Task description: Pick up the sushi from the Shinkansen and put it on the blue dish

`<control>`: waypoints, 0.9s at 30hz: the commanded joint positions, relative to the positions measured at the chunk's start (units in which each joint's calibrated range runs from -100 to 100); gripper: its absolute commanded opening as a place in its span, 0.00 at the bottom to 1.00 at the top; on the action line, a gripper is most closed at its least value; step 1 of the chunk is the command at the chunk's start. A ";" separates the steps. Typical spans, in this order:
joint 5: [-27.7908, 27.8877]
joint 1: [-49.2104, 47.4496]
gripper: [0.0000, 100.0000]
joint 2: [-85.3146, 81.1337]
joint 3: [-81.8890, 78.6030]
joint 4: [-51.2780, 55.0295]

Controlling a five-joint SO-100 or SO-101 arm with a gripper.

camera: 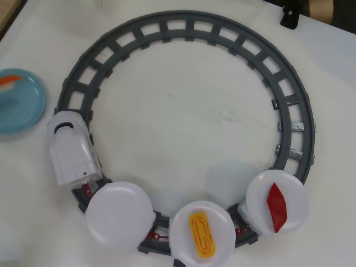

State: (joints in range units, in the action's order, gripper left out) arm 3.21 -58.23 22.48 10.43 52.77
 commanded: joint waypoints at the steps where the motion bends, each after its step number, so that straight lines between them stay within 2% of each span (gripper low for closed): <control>1: -0.49 1.81 0.03 1.12 3.55 -1.35; 12: 0.04 2.69 0.04 4.85 3.64 -1.35; 19: 0.04 2.42 0.19 4.11 3.64 -0.93; 24: 0.04 2.42 0.20 4.02 4.18 0.01; 27: 0.04 1.54 0.20 2.20 7.24 4.42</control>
State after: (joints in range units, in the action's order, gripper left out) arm 3.21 -55.95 28.05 12.17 54.12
